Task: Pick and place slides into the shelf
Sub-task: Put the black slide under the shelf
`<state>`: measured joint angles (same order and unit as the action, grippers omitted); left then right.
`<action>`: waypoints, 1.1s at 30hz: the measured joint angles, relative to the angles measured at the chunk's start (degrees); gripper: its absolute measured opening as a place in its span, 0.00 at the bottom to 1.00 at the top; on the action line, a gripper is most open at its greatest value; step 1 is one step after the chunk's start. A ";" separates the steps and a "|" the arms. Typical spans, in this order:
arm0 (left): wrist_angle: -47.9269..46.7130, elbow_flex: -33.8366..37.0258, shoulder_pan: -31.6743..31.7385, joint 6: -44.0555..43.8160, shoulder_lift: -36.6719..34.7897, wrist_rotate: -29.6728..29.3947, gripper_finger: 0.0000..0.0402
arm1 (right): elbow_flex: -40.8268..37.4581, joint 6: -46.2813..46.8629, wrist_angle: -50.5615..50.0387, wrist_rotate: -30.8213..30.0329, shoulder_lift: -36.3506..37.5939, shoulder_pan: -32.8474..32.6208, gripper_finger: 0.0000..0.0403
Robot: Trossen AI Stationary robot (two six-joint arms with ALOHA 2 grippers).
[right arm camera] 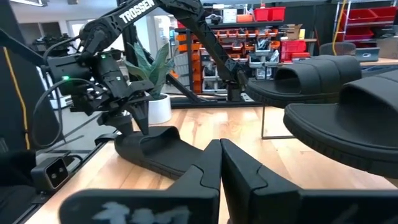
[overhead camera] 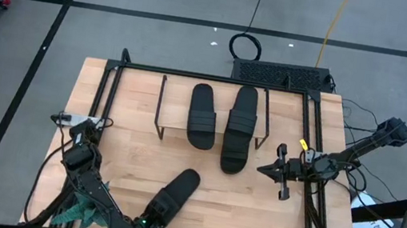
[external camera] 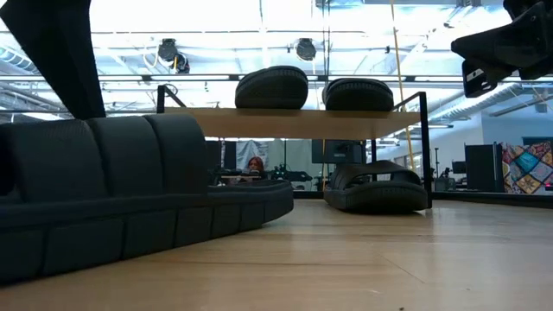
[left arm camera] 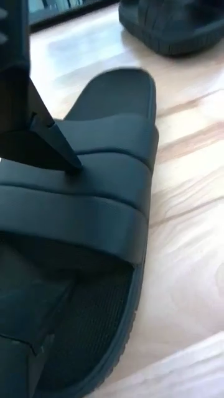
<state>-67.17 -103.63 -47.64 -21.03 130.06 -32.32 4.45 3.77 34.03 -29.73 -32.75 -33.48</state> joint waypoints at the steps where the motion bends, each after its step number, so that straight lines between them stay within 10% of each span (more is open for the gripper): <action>1: 0.02 0.02 0.00 -0.01 0.00 -0.88 0.67 | 0.00 0.00 0.01 0.01 0.00 0.01 0.00; 7: 0.01 0.04 -0.11 2.50 0.06 -3.05 0.60 | -0.02 -0.11 -0.01 -0.01 0.00 0.01 0.00; 15: -0.12 -0.02 0.71 2.77 0.04 -1.77 0.05 | -0.02 -0.11 -0.01 -0.01 0.00 0.01 0.00; 33: -12.20 -10.62 1.75 2.19 0.28 -10.31 0.02 | -0.02 -0.15 -1.48 -0.01 -0.02 0.01 0.00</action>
<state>-79.37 -114.26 -45.89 -18.84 130.34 -42.62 4.43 3.62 32.55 -29.74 -32.77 -33.47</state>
